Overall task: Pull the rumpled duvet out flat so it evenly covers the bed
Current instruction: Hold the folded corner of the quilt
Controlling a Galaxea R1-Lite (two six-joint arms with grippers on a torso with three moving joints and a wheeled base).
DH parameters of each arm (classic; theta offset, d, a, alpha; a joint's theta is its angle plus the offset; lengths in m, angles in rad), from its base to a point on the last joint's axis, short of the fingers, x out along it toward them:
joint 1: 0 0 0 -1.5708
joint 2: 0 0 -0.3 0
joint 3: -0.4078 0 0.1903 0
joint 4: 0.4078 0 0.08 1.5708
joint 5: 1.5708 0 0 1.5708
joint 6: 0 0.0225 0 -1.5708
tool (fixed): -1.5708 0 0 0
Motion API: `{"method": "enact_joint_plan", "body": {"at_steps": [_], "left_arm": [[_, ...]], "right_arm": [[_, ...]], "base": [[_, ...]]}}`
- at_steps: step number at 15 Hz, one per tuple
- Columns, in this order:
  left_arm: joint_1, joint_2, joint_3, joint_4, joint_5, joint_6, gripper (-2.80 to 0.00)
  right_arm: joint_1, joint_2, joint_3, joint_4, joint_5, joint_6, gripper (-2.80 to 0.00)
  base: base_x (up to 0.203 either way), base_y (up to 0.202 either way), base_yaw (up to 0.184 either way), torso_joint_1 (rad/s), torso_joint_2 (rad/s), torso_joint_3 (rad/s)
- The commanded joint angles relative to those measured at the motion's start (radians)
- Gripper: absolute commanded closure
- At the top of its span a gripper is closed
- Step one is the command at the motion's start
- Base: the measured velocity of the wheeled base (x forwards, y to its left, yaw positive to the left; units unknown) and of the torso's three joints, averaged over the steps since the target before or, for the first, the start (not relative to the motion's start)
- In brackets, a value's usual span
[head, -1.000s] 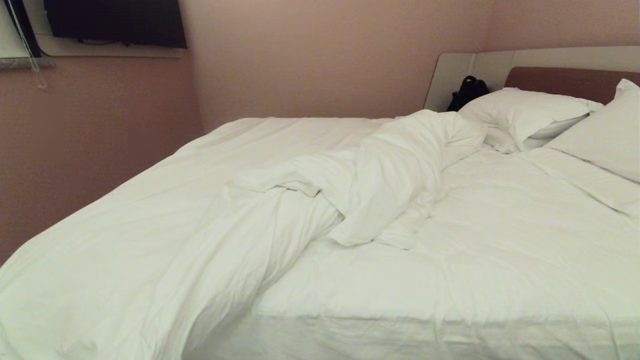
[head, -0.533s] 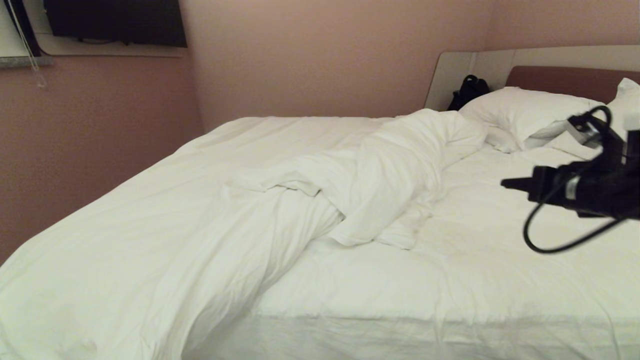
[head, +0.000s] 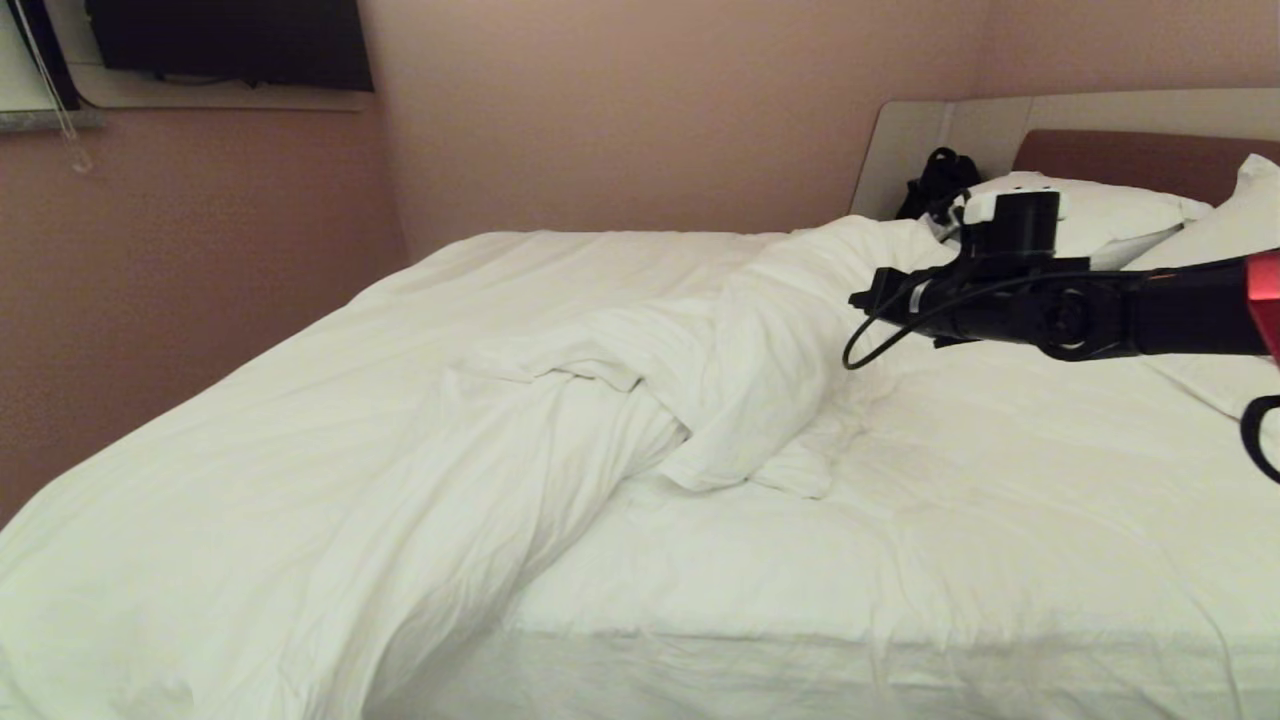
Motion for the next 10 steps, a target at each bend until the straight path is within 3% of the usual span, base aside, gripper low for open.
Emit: {"method": "enact_joint_plan", "body": {"at_steps": [1,4,5,6,10], "left_arm": [[0.000,0.000,0.000,0.000,0.000,0.000,0.00],[0.000,0.000,0.000,0.000,0.000,0.000,0.00],[0.000,0.000,0.000,0.000,0.000,0.000,0.00],[0.000,0.000,0.000,0.000,0.000,0.000,0.00],[0.000,0.000,0.000,0.000,0.000,0.000,0.00]], "right_arm": [[0.026,0.106,-0.076,0.331,0.002,0.071,0.00],[0.049,0.128,-0.085,0.338,0.001,0.072,0.00],[0.060,0.142,-0.093,0.337,-0.001,0.070,-0.13],[0.060,0.145,-0.099,0.338,0.001,0.071,-2.80],[0.067,0.129,-0.099,0.337,0.001,0.068,-2.80]], "base": [[0.000,0.000,0.000,0.000,0.00,0.000],[0.000,0.000,0.000,0.000,0.00,0.000],[0.000,0.000,0.000,0.000,0.00,0.000],[0.000,0.000,0.000,0.000,0.00,0.000],[0.000,0.000,0.000,0.000,0.00,0.000]]}}
